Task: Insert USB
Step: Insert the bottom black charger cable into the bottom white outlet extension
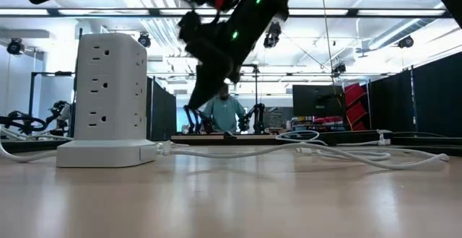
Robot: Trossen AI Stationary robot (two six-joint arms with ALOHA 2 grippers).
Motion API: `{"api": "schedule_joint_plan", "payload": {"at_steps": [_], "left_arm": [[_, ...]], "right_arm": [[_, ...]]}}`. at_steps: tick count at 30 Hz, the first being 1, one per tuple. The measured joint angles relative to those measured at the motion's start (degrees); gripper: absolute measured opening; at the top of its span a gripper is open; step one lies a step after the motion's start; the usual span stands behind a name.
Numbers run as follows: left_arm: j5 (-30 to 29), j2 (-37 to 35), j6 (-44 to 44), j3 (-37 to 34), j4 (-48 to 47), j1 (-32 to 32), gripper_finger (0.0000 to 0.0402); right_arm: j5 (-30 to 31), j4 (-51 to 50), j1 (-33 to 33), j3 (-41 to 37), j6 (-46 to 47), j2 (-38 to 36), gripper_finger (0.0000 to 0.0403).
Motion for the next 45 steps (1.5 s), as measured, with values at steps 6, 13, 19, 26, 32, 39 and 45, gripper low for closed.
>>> {"api": "schedule_joint_plan", "payload": {"at_steps": [6,13,19,26,32,39,45], "left_arm": [[-4.2,0.2,2.2,0.0,5.6,0.0,0.0064],[-13.5,1.5,11.9,0.0,13.9,0.1,0.0064],[-15.6,3.8,19.1,0.0,17.6,0.1,0.0064],[-9.0,6.4,8.4,0.0,24.0,-0.1,0.0064],[-5.5,10.4,13.7,0.0,43.0,-3.4,0.0064],[-5.5,16.5,27.5,0.0,67.9,-4.5,0.0064],[-7.3,21.4,24.3,0.0,71.3,-4.5,0.0064]], "right_arm": [[-1.2,-11.8,2.1,0.0,3.6,-11.9,0.0],[-2.1,-31.2,12.7,0.0,17.0,-21.8,0.0],[-12.7,-43.3,24.4,0.0,33.7,-23.6,0.0],[-13.3,-45.1,40.2,-0.5,45.0,-23.2,0.0003],[-13.3,-44.8,50.3,-5.2,50.8,-21.7,0.0057],[-13.2,-32.9,58.0,-14.0,51.9,-18.7,0.0127],[-13.2,-31.9,60.9,-19.1,48.3,-16.1,0.0149]]}}
